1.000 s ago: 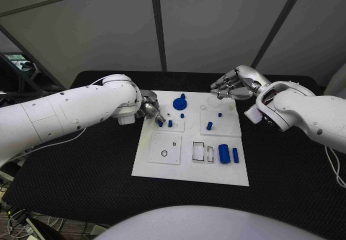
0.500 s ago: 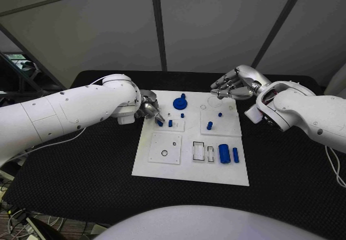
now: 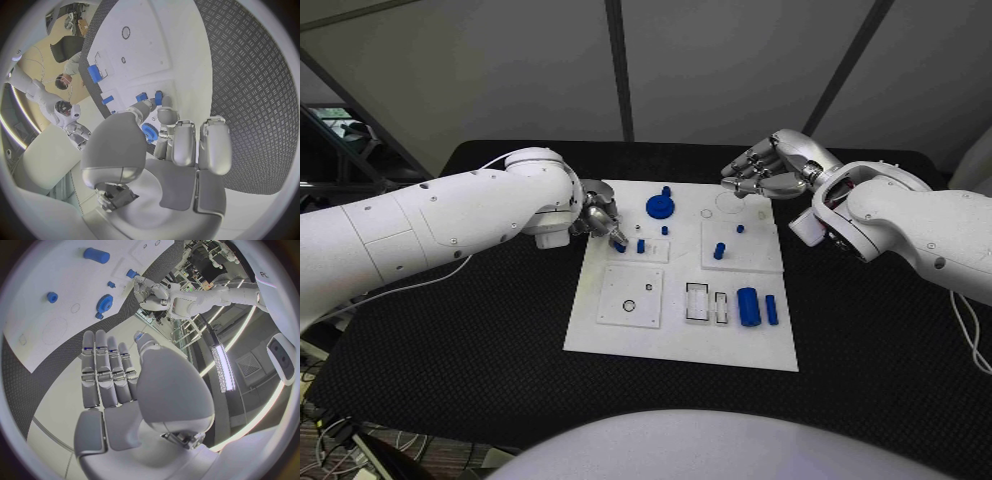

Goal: Assemble the parts on the task board

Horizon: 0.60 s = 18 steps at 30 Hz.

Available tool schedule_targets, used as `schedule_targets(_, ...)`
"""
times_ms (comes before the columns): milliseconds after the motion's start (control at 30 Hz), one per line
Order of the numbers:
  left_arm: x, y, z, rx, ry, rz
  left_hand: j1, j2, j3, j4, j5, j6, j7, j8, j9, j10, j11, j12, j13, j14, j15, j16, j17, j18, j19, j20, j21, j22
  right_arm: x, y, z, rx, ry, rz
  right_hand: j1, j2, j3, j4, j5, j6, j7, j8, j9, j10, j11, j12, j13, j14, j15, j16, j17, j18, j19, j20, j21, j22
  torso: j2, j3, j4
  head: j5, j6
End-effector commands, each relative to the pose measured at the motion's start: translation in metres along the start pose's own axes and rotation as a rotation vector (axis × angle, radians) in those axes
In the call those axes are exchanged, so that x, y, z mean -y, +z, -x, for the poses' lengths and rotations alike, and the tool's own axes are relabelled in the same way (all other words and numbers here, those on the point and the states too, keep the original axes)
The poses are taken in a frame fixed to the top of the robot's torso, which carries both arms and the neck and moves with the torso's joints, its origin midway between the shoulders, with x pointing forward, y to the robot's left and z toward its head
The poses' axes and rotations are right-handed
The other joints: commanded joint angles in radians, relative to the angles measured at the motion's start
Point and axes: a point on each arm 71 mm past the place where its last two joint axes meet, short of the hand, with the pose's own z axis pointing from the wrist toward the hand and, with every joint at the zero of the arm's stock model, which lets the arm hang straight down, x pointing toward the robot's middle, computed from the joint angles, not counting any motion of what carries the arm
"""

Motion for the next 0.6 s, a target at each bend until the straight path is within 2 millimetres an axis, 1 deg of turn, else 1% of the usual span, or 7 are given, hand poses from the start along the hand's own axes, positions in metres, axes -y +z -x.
schedule_targets(33, 0.0008, 0.0008, -0.0055, -0.022, 0.008, 0.004, 0.019, 0.008, 0.076, -0.067, 0.005, 0.001, 0.01, -0.005, 0.003, 0.009, -0.002, 0.008, 0.004, 0.044, -0.007, 0.007, 0.022, -0.036, 0.02, -0.001, 0.007, 0.11, -0.0013, 0.0006, -0.0002, -0.005, 0.002, 0.005, -0.007, 0.005, -0.001, 0.006, 0.006, -0.007, 0.001, -0.002, 0.0, -0.006, -0.001, 0.001, -0.002, -0.005, 0.003, -0.002, -0.001, 0.003, 0.005, 0.003, -0.006, -0.001, -0.001, 0.0002, 0.0, 0.001, 0.0)
schedule_targets(433, 0.0004, 0.0008, -0.0052, -0.01, 0.001, 0.005, 0.01, 0.006, 0.092, -0.066, 0.009, 0.006, 0.011, -0.001, 0.006, 0.017, -0.001, 0.014, 0.012, 0.044, -0.007, 0.007, 0.023, -0.037, 0.023, -0.001, 0.012, 0.114, -0.0015, 0.001, -0.0006, -0.006, 0.002, 0.005, -0.009, 0.007, -0.002, 0.008, 0.006, -0.007, 0.001, -0.002, 0.0, -0.006, 0.0, 0.001, -0.001, -0.005, 0.003, -0.002, -0.002, 0.003, 0.006, 0.003, -0.006, -0.001, 0.0, 0.0, -0.0008, 0.003, 0.001)
schedule_targets(567, 0.0001, 0.0009, -0.005, -0.008, -0.001, 0.006, -0.018, 0.002, 0.09, -0.052, 0.007, 0.011, 0.005, 0.003, 0.01, 0.022, -0.004, 0.016, 0.016, 0.044, -0.007, 0.007, 0.023, -0.037, 0.023, -0.001, 0.012, 0.115, -0.0015, 0.0009, -0.0005, -0.005, 0.002, 0.005, -0.01, 0.007, -0.002, 0.008, 0.007, -0.007, 0.001, -0.002, 0.0, -0.006, 0.0, 0.001, -0.001, -0.005, 0.004, -0.002, -0.002, 0.003, 0.006, 0.003, -0.007, -0.002, 0.001, -0.0001, -0.0007, 0.002, 0.001)
schedule_targets(600, 0.0, 0.001, -0.0049, -0.008, -0.001, 0.007, -0.035, 0.001, 0.081, -0.041, 0.005, 0.014, 0.001, 0.004, 0.011, 0.023, -0.006, 0.016, 0.016, 0.044, -0.008, 0.007, 0.023, -0.037, 0.023, -0.001, 0.012, 0.116, -0.0014, 0.0009, -0.0004, -0.005, 0.002, 0.005, -0.01, 0.007, -0.002, 0.008, 0.007, -0.007, 0.001, -0.002, 0.0, -0.006, 0.0, 0.001, -0.001, -0.005, 0.004, -0.002, -0.002, 0.003, 0.006, 0.003, -0.007, -0.002, 0.001, -0.0002, -0.0007, 0.002, 0.001)
